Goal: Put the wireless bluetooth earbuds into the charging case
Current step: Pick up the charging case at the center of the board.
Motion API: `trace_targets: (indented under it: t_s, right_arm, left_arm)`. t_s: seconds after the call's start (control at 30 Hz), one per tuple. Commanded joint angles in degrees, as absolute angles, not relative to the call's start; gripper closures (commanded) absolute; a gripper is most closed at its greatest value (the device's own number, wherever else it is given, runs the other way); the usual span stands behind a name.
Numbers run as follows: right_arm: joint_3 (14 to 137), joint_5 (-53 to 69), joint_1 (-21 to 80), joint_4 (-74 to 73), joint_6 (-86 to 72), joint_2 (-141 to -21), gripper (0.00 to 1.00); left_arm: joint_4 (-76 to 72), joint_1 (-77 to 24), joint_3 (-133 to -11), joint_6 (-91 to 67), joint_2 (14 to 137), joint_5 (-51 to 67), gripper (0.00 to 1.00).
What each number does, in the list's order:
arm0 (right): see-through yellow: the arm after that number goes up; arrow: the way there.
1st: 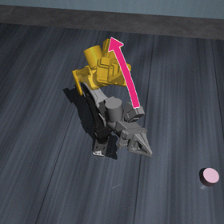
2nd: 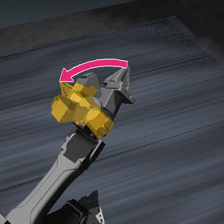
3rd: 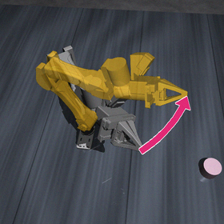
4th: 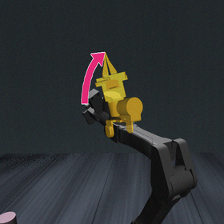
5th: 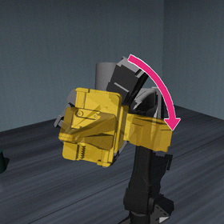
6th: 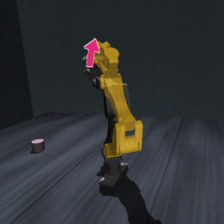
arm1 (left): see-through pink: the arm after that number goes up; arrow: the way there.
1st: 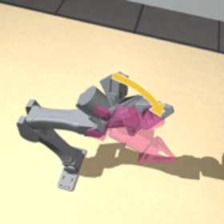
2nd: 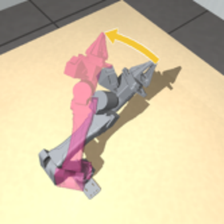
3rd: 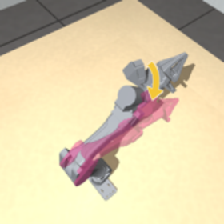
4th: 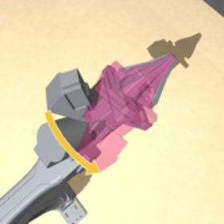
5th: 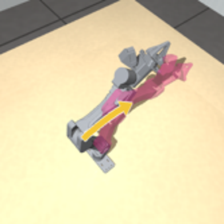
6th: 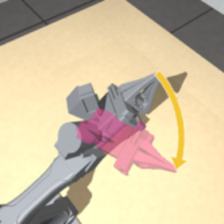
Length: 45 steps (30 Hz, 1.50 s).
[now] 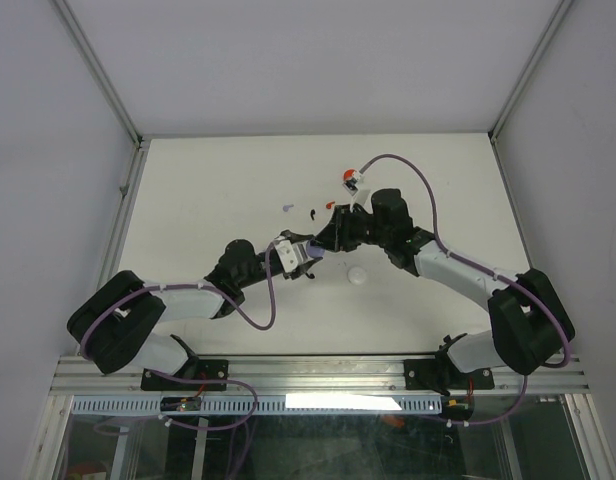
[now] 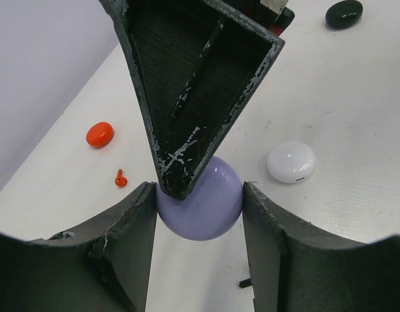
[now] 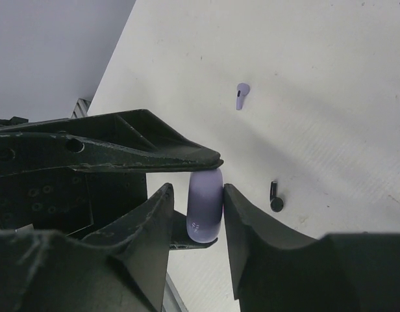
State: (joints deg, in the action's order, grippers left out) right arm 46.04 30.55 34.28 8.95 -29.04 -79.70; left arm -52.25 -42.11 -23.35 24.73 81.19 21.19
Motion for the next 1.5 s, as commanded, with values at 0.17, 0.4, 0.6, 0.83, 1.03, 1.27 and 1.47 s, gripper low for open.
trace_targets:
  t_s: [0.17, 0.4, 0.6, 0.83, 1.03, 1.27, 1.47]
  right_arm:
    - [48.59, 32.5, 34.82, 12.03, -29.52, -80.03, 0.66]
    - [49.1, 33.18, 35.1, 11.19, -29.72, -80.47, 0.68]
    - [48.49, 32.6, 35.04, 11.34, -29.13, -78.54, 0.89]
    - [47.37, 33.15, 34.38, 10.11, -25.19, -74.76, 1.0]
    - [46.0, 35.91, 33.98, 10.27, -19.8, -71.3, 1.0]
    - [46.21, 40.68, 33.85, 6.87, -12.28, -68.84, 1.0]
    - [46.83, 44.93, 33.88, 4.5, -7.75, -67.06, 1.0]
  left_arm:
    - [-53.95, -43.44, -25.08, 27.35, 77.78, 21.91, 0.59]
    - [-54.45, -43.96, -24.31, 28.04, 77.0, 21.12, 0.59]
    - [-54.18, -44.08, -23.56, 27.33, 76.43, 19.57, 0.46]
    - [-54.0, -44.04, -20.83, 22.46, 73.51, 18.33, 0.32]
    - [-50.57, -43.32, -20.66, 15.3, 70.59, 21.09, 0.28]
    - [-51.48, -36.7, -22.33, 0.85, 70.63, 37.6, 0.31]
    - [-55.31, -33.95, -25.16, -9.63, 74.17, 48.63, 0.35]
